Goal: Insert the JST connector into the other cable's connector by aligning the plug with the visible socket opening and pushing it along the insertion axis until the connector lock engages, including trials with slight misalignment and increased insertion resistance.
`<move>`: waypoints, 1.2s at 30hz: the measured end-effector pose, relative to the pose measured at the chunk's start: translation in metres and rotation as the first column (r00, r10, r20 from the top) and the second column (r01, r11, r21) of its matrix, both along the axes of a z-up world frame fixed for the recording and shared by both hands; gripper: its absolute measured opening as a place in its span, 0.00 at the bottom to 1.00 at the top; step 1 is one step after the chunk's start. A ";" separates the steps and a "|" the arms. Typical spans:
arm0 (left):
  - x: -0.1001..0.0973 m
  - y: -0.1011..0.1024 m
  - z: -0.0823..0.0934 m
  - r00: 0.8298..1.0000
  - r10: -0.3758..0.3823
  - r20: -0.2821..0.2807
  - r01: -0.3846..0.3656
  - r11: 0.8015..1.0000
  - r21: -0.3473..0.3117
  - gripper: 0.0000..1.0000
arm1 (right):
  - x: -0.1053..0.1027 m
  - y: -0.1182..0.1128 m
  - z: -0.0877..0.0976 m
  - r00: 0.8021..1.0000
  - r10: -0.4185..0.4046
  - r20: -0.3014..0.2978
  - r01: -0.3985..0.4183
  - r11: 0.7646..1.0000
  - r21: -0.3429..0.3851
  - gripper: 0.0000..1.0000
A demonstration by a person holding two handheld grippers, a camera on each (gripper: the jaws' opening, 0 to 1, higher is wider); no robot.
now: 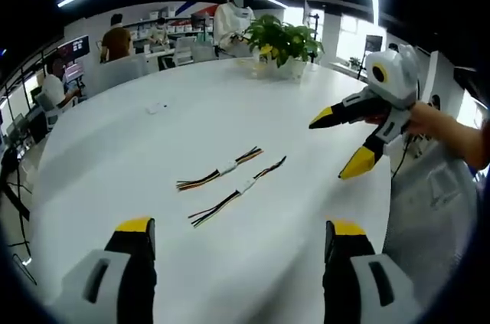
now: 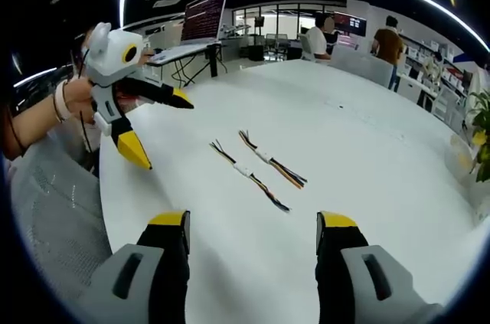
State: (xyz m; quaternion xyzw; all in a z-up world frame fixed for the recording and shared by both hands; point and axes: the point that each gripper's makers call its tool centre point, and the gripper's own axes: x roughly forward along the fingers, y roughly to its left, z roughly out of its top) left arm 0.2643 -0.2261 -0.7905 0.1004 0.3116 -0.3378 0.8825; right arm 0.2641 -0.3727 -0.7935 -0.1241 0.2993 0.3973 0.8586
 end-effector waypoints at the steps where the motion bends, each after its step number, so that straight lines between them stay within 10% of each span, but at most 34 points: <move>1: -0.001 -0.001 -0.001 1.000 -0.005 -0.001 0.005 1.000 0.005 0.91 | 0.000 0.000 -0.001 1.000 -0.001 -0.001 0.001 1.000 -0.001 0.65; 9: -0.003 -0.006 0.000 1.000 -0.020 -0.014 0.020 1.000 -0.018 0.91 | -0.002 -0.001 0.000 1.000 -0.011 -0.021 0.011 1.000 0.018 0.65; 14: -0.003 -0.016 0.015 1.000 -0.007 -0.024 0.003 0.986 -0.165 0.89 | -0.003 0.005 0.001 0.999 0.014 -0.034 -0.012 0.998 0.056 0.68; 36: -0.002 -0.008 0.005 1.000 -0.007 -0.016 0.006 0.998 -0.057 0.88 | -0.006 0.008 0.003 0.998 0.003 -0.059 0.002 0.996 0.086 0.62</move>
